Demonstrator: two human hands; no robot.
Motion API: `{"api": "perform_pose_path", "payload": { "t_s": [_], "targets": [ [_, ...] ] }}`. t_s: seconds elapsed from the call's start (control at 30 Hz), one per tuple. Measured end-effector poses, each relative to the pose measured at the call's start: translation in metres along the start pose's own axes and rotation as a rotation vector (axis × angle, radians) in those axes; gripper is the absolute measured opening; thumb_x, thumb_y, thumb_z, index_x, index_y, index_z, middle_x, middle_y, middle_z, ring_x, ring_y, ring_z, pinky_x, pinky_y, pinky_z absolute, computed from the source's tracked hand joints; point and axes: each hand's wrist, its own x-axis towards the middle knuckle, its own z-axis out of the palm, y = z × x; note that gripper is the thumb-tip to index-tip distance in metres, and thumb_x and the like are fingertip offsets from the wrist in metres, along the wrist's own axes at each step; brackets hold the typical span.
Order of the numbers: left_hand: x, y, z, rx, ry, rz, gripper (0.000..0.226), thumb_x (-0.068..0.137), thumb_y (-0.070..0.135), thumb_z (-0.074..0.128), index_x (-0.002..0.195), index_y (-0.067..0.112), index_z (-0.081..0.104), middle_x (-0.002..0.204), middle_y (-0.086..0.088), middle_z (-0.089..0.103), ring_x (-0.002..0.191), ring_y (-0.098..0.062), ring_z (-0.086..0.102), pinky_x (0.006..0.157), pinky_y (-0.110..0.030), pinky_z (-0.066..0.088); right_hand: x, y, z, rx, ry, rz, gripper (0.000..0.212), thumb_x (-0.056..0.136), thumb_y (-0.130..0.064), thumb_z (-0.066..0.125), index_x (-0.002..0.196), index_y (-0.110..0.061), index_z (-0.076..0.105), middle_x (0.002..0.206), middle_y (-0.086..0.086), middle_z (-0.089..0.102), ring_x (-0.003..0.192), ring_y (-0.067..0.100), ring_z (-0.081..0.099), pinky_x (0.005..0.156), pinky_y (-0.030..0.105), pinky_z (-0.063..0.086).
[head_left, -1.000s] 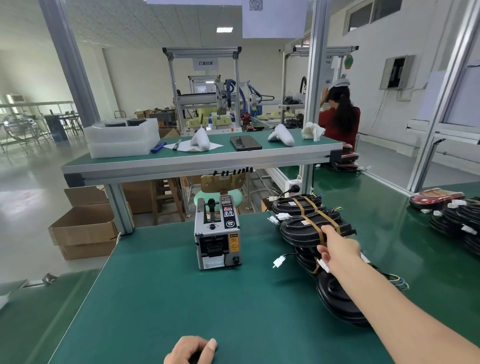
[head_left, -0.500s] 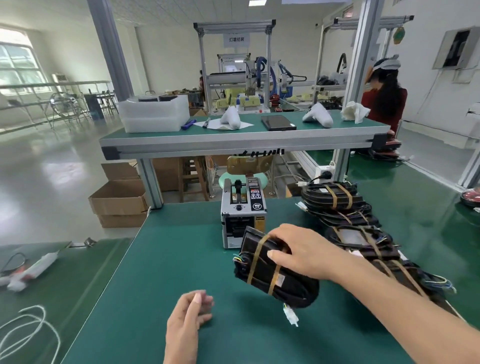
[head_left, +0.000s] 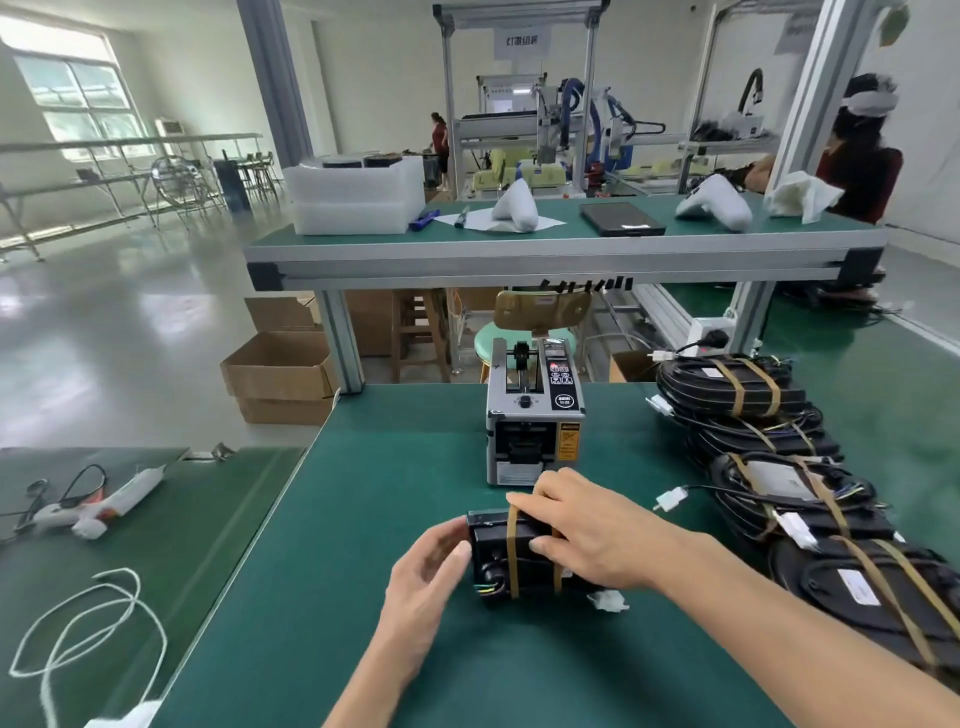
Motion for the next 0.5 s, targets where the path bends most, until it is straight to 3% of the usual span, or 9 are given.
{"api": "perform_pose_path", "payload": {
  "t_s": [0.1,0.27,0.37,0.43,0.5],
  "targets": [
    [0.006,0.000,0.011,-0.044,-0.057,0.000,0.041,0.092,0.044,0.073,0.130,0.030,0.074,0.130,0.000,0.076,0.123,-0.015,0.070,0.098,-0.019,0.053,0.001,0.001,0.006,0.058,0.064,-0.005,0.057,0.107,-0.043,0.049,0.159,-0.027,0.033,0.130,-0.008,0.043,0.123,0.016,0.038,0.110,0.033,0.038],
    [0.012,-0.005,0.013,-0.105,-0.126,-0.050,0.046,0.090,0.048,0.079,0.132,0.030,0.073,0.130,-0.007,0.076,0.124,-0.021,0.070,0.098,-0.024,0.055,-0.005,0.007,0.010,0.281,0.051,0.029,0.059,0.103,-0.047,0.054,0.158,-0.033,0.038,0.125,-0.014,0.045,0.120,0.005,0.040,0.109,0.022,0.034],
    [0.014,-0.009,0.009,-0.126,-0.164,-0.064,0.058,0.084,0.055,0.085,0.132,0.024,0.073,0.130,-0.012,0.075,0.123,-0.025,0.070,0.099,-0.028,0.055,0.002,0.012,-0.003,0.507,-0.034,0.149,0.049,0.093,-0.065,0.053,0.136,-0.045,0.059,0.115,-0.029,0.059,0.111,-0.011,0.054,0.094,0.010,0.040],
    [0.015,-0.012,0.008,-0.136,-0.169,-0.064,0.062,0.081,0.056,0.087,0.132,0.023,0.073,0.130,-0.013,0.075,0.123,-0.026,0.070,0.102,-0.030,0.055,0.017,0.018,-0.009,0.709,0.037,0.285,0.033,0.095,-0.054,0.059,0.117,-0.034,0.073,0.105,-0.026,0.073,0.101,-0.006,0.066,0.088,0.015,0.051],
    [0.015,-0.013,0.008,-0.146,-0.178,-0.058,0.062,0.081,0.055,0.088,0.132,0.023,0.074,0.130,-0.013,0.075,0.123,-0.025,0.070,0.101,-0.028,0.055,0.035,0.024,-0.005,0.899,0.191,0.497,0.016,0.099,-0.030,0.063,0.100,-0.021,0.077,0.093,-0.008,0.079,0.090,0.010,0.075,0.083,0.030,0.061]
  ]
}}
